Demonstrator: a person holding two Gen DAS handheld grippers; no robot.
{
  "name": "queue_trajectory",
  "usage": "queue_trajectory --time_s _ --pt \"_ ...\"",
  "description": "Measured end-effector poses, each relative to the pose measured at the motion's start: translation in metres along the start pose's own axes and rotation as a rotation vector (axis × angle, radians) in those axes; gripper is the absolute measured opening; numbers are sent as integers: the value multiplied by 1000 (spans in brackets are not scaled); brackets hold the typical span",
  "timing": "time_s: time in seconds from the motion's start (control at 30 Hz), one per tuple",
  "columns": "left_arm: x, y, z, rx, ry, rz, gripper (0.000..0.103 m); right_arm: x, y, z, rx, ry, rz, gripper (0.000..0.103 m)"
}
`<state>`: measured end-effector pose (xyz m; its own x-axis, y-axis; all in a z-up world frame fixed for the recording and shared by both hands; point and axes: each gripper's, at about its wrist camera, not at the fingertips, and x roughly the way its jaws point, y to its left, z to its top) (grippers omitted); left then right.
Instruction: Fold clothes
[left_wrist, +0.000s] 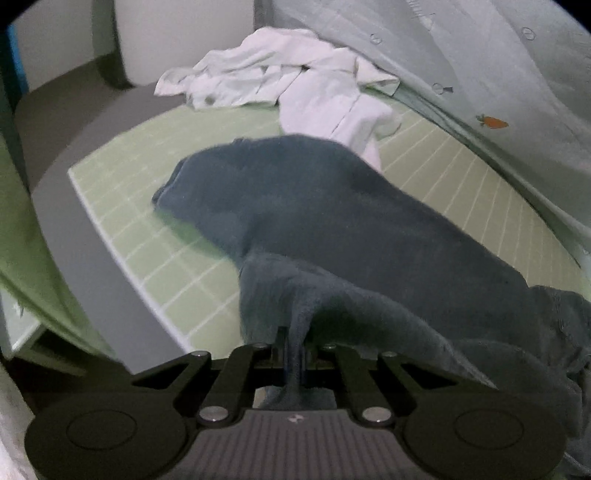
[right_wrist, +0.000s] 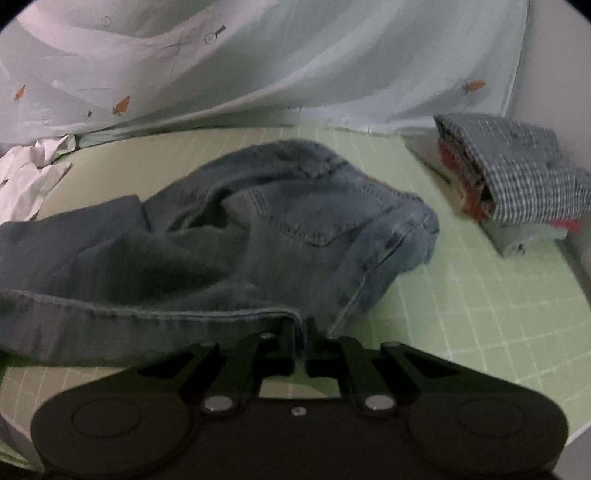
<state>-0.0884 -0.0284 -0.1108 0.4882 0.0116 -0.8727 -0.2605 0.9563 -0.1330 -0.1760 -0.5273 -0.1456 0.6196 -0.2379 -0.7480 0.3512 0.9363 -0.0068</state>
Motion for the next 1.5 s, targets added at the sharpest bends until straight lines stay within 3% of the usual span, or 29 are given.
queue_trajectory --time_s 0.07,0.17,0.27,0.33,0.5,0.63,0.83,1.07,1.27,1.3,1.37,1.47,1.5 --pt "-2 3 -7 -13 -1 3 14 2 -6 -2 29 12 19 6" --pt "-10 4 -11 -27 -20 7 27 0 -16 -3 94 2 49 10" --pt "-18 0 -12 -39 -57 -11 43 -3 -28 -4 159 -25 77 31" --pt "-21 -8 -9 -34 -75 -20 53 -6 -36 -3 196 -51 96 39" --pt "-19 -37 -5 13 -89 -37 61 -6 -56 3 273 -89 142 56" --pt "-16 -65 -1 66 -99 -60 75 -5 -75 6 358 -140 133 85" --pt "-13 -108 10 165 -142 -89 80 28 -116 17 555 -120 155 100" --pt "-1 -158 35 235 -152 -102 82 104 -150 33 769 -141 154 103" --pt "11 -199 51 279 -141 -102 83 160 -158 60 816 -23 112 102" --pt "14 -205 51 290 -137 -99 83 162 -156 63 796 -24 101 97" --pt "19 -214 48 304 -122 -100 83 164 -152 69 716 -8 77 63" --pt "27 -226 41 326 -90 -110 83 156 -152 66 605 -20 84 41" --pt "28 -229 39 334 -84 -113 83 151 -155 63 599 -31 72 38"
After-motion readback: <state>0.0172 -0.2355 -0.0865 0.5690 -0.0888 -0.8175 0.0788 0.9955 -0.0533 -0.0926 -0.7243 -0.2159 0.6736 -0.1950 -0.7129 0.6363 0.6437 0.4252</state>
